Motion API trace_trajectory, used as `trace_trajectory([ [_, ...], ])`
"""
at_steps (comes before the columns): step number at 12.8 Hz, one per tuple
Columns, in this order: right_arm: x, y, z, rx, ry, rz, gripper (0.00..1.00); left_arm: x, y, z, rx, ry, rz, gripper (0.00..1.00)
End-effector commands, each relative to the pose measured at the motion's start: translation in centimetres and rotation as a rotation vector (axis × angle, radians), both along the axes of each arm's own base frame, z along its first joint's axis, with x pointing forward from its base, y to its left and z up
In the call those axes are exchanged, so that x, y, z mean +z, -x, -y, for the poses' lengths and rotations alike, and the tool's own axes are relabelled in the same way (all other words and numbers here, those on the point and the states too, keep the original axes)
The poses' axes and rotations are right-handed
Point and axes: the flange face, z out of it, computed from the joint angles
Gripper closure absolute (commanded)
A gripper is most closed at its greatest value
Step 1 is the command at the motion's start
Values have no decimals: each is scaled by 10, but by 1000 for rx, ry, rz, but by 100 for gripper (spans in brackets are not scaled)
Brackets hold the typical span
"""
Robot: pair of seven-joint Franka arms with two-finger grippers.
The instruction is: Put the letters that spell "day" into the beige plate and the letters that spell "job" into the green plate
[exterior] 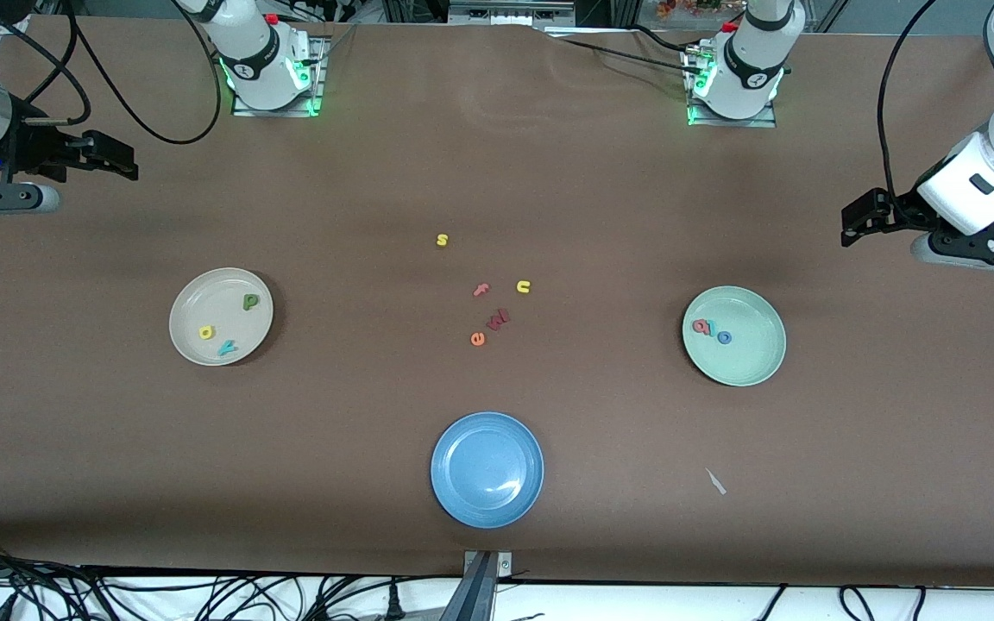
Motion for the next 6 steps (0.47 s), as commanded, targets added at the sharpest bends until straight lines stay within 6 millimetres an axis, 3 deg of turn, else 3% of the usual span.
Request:
trace_trajectory([
  [1, 6, -1, 1, 4, -7, -6, 0, 7, 4, -1, -17, 9, -1, 0],
  [6, 5, -1, 2, 4, -7, -8, 0, 7, 4, -1, -14, 9, -1, 0],
])
